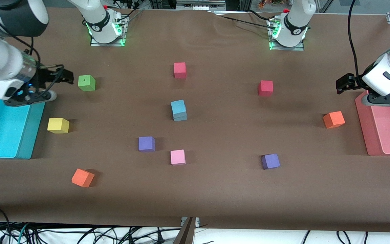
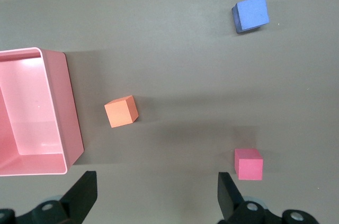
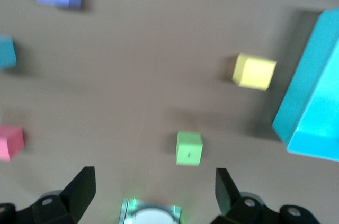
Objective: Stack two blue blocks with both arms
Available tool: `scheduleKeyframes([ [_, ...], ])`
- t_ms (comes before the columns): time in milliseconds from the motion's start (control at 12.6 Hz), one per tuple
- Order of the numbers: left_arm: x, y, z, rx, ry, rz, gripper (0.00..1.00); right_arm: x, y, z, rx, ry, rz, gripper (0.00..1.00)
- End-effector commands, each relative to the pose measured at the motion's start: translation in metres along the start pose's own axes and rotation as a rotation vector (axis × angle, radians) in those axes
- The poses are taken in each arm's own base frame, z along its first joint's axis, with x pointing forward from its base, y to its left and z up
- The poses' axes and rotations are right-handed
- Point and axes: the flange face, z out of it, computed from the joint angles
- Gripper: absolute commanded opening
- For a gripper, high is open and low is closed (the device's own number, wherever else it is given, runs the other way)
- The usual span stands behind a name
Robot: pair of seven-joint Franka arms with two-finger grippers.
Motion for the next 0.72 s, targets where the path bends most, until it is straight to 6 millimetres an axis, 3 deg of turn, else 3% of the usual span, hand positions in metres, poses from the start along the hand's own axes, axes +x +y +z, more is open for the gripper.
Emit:
scheduleKeyframes([
  [0, -0.006, -0.002, -0.006, -0.010, 0.022, 0.009, 1.00, -0.005, 0.018, -0.049, -0.017, 0.105, 0.053, 1.00],
  [159, -0.006, -0.001, -0.012, -0.011, 0.028, 0.004, 1.00, -0.016, 0.059, -0.045, 0.035, 0.109, 0.138, 1.00],
  [318, -0.005, 0.003, -0.020, -0.016, 0.007, -0.027, 1.00, -0.032, 0.066, -0.038, 0.044, 0.113, 0.147, 1.00],
  [636, -0.007, 0.003, -0.022, -0.027, 0.002, -0.028, 1.00, -0.033, 0.060, -0.036, 0.044, 0.118, 0.136, 1.00],
])
